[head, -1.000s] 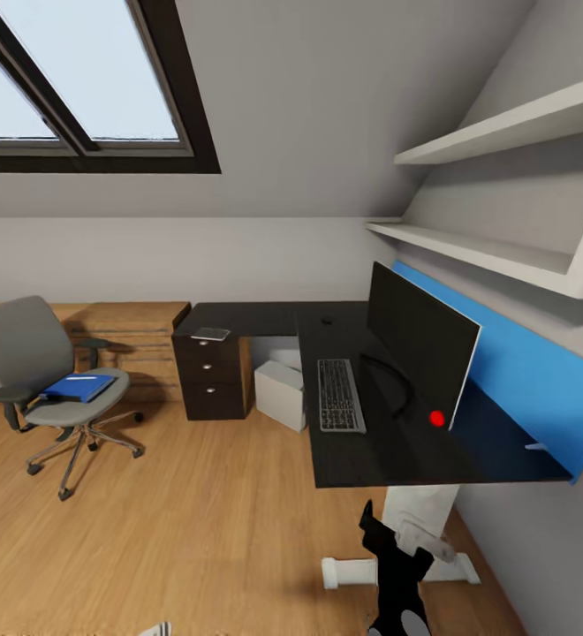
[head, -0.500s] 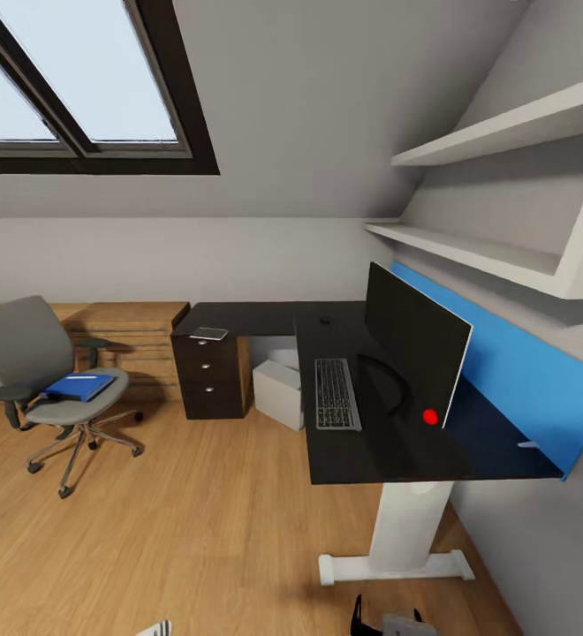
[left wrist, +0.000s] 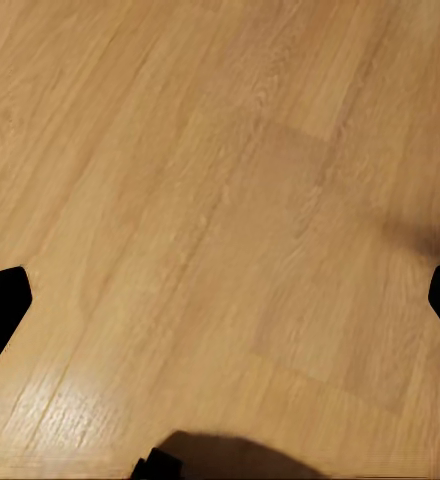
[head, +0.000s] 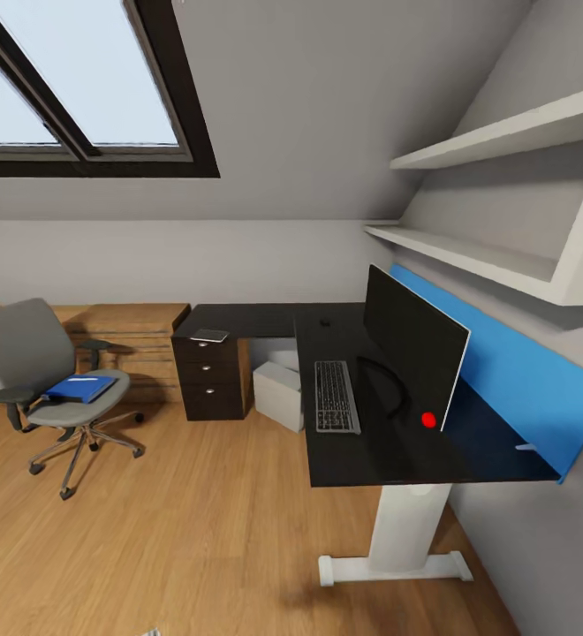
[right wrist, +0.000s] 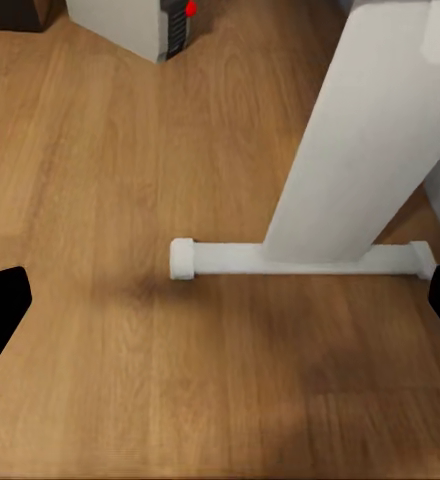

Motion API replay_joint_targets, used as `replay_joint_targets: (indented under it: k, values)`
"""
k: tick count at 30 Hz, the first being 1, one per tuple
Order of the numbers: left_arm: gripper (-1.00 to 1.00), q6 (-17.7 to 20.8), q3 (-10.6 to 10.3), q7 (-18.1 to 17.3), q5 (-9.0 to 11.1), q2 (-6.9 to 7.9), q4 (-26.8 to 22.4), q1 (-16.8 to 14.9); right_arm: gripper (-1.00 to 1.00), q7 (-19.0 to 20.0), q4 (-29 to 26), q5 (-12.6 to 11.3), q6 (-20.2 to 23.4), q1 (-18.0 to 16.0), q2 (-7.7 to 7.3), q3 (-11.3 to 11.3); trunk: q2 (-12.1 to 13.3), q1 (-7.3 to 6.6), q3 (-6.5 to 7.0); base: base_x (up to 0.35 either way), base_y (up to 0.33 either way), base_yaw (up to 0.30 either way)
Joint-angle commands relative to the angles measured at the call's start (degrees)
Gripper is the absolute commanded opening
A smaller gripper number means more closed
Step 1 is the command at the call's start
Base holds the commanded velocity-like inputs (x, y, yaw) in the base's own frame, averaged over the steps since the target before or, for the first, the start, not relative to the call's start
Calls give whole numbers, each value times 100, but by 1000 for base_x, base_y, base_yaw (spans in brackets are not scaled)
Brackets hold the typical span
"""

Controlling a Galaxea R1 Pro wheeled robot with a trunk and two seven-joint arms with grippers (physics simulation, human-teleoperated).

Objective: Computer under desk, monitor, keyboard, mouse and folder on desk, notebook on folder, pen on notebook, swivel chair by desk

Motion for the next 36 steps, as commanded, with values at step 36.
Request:
replay_joint_targets:
  k: [36]
  values:
    - [100, 2, 99, 38, 24, -2, 699, 1, 100, 505, 754, -437, -364, -478, 26, -16, 758, -416, 296, 39, 94, 158]
